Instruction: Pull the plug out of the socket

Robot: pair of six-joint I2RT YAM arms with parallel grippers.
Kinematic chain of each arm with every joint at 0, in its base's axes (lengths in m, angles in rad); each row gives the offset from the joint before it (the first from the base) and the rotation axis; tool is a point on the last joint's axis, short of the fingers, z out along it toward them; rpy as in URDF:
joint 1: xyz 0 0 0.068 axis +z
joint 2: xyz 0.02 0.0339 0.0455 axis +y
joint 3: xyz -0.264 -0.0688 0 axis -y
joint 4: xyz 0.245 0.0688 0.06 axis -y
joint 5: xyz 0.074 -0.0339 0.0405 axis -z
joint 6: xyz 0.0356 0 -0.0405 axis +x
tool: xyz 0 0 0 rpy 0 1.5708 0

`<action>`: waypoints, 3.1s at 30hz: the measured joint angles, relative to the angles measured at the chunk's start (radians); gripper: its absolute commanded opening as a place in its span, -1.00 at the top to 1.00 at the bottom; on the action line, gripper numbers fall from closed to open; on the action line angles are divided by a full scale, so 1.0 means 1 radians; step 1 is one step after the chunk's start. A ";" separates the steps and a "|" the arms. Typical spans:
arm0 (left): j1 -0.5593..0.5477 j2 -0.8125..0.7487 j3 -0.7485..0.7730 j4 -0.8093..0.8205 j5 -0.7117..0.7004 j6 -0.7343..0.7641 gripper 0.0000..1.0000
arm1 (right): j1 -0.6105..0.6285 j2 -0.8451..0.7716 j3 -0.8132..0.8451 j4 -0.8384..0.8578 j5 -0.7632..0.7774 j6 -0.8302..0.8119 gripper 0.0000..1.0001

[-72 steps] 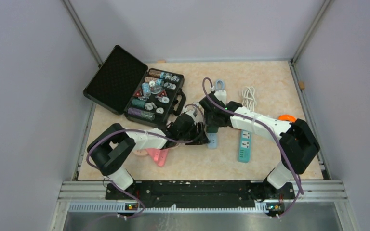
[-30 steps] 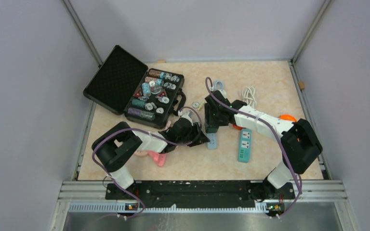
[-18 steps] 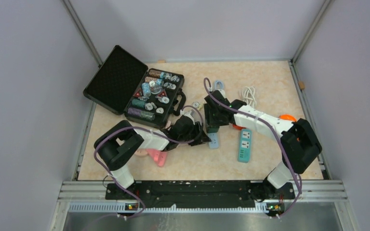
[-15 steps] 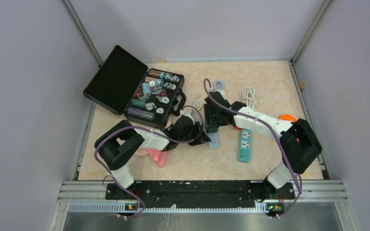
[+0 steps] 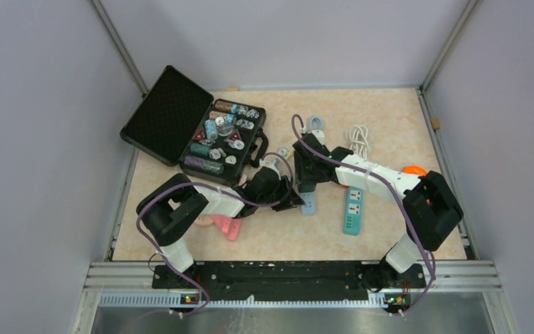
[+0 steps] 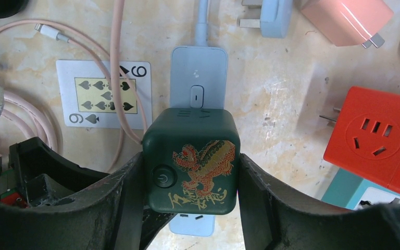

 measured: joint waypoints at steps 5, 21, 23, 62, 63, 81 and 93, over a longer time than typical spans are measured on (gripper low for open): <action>0.001 0.000 0.000 -0.003 -0.001 0.000 0.12 | -0.023 -0.006 -0.014 0.021 -0.046 -0.003 -0.19; 0.011 0.000 0.003 -0.007 -0.001 0.000 0.14 | -0.034 -0.003 -0.033 0.009 -0.119 -0.055 0.52; 0.011 0.001 0.004 -0.009 -0.001 0.000 0.16 | -0.034 0.000 -0.031 0.009 -0.120 -0.060 0.88; 0.025 0.031 0.110 -0.160 0.048 -0.020 0.41 | -0.073 -0.026 -0.029 -0.034 -0.158 -0.011 1.00; 0.025 0.031 0.110 -0.161 0.048 -0.019 0.42 | -0.063 -0.026 -0.029 -0.034 -0.143 -0.014 1.00; 0.026 0.040 0.124 -0.158 0.060 -0.019 0.47 | -0.014 -0.038 -0.020 -0.044 -0.073 -0.082 1.00; 0.035 0.067 0.134 -0.127 0.105 -0.025 0.48 | -0.074 -0.071 -0.053 -0.027 -0.137 -0.068 1.00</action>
